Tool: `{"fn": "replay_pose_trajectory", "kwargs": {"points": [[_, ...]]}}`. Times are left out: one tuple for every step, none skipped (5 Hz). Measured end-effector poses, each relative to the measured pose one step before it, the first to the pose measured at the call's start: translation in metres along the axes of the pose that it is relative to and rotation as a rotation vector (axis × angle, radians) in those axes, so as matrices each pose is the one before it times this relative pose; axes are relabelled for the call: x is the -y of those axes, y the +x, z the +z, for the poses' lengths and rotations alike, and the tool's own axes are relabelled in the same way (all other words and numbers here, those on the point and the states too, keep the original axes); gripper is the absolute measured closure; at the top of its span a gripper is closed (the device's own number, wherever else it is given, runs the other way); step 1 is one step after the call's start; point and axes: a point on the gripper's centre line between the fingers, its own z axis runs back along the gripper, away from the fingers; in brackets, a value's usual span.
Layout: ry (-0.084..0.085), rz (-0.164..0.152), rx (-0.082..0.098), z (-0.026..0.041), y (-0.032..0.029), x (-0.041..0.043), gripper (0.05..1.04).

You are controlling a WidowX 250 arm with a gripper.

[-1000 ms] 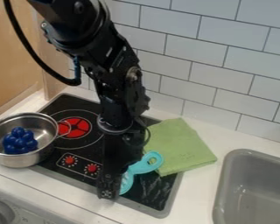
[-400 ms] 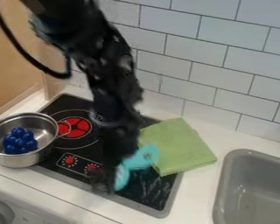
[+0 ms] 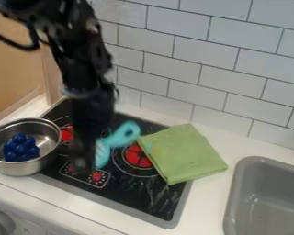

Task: Moved the brush from thr right side of burner to left burner

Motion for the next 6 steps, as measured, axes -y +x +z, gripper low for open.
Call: {"fn": "replay_pose_trajectory", "kwargs": {"points": [[0.015, -0.0616, -0.0004, 0.00649, -0.00259, -0.02461, 0.374], [0.0216, -0.0359, 0.0114, 0.00533, -0.00888, -0.03029, 0.374], [0.0018, -0.0612, -0.0122, -0.00226, -0.00408, -0.02746, 0.374], [0.0087, -0.056, -0.0369, -0.00822, -0.00598, -0.02006, 0.374], [-0.009, -0.077, -0.0448, -0.0154, -0.00626, -0.01121, 0.374], [-0.0291, -0.0434, -0.0038, -0.01224, -0.00036, -0.00875, 0.374]]}}
